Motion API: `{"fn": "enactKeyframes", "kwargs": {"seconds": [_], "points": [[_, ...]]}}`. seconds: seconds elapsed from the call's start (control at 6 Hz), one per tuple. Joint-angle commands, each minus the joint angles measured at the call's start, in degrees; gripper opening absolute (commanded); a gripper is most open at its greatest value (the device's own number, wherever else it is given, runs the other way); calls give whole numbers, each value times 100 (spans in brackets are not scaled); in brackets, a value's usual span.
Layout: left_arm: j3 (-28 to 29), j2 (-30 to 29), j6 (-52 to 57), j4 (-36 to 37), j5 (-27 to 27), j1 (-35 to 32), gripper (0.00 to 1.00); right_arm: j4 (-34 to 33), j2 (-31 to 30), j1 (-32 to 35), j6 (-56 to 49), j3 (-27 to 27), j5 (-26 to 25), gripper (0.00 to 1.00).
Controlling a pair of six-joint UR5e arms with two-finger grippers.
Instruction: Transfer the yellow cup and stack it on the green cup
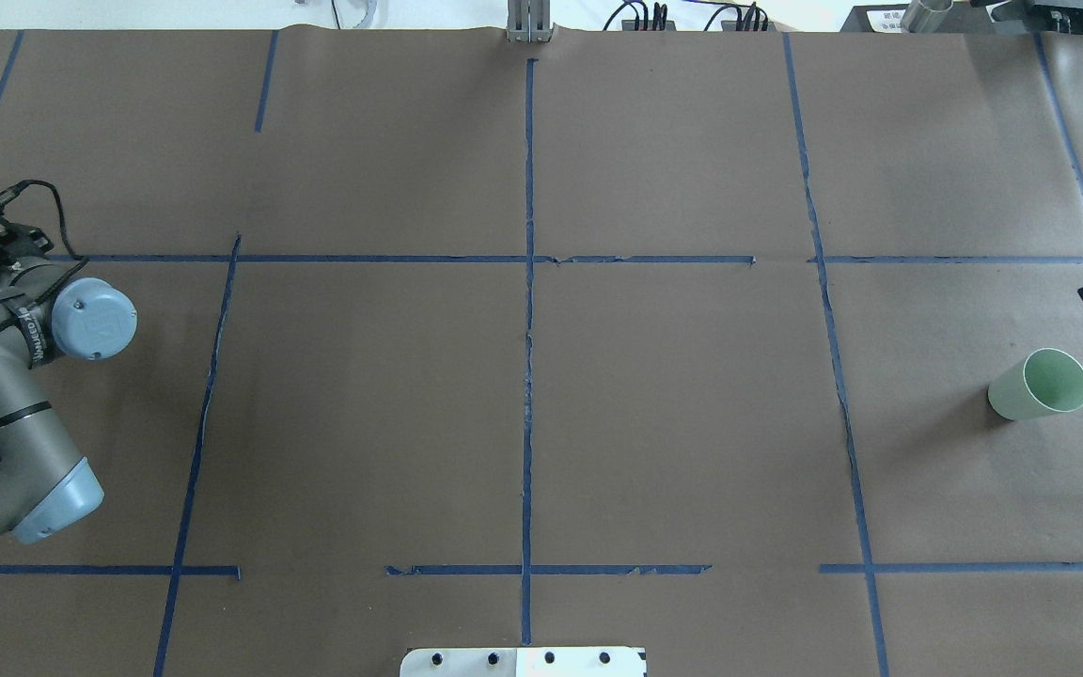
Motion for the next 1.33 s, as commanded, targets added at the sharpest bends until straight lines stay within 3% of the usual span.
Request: {"fn": "enactKeyframes", "kwargs": {"seconds": [0.0, 0.17, 0.33, 0.5, 0.67, 0.83, 1.0, 1.17], "points": [[312, -168, 2309, -3255, 54, 9, 6, 280, 842, -738, 1476, 13, -38, 100], [585, -299, 3549, -4831, -112, 53, 6, 280, 1291, -1090, 2198, -13, -108, 100], [631, -788, 4484, -5204, -366, 288, 6, 289, 1539, -1328, 2597, 4, -187, 100], [570, -1019, 4545, -5277, -707, 526, 4, 280, 1733, -1574, 2697, 4, -197, 100], [570, -1021, 5137, -6122, -1268, 615, 1, 280, 2022, -1803, 3220, -31, -197, 100], [587, -1047, 6623, -6913, -2030, 703, 2, 280, 2321, -1988, 3851, -49, -284, 100], [561, -1126, 7394, -7348, -2891, 747, 2, 245, 2341, -2294, 3936, -66, -676, 100], [500, -1196, 7454, -7543, -3439, 756, 2, 245, 2733, -2497, 4320, -406, -784, 100]]}}
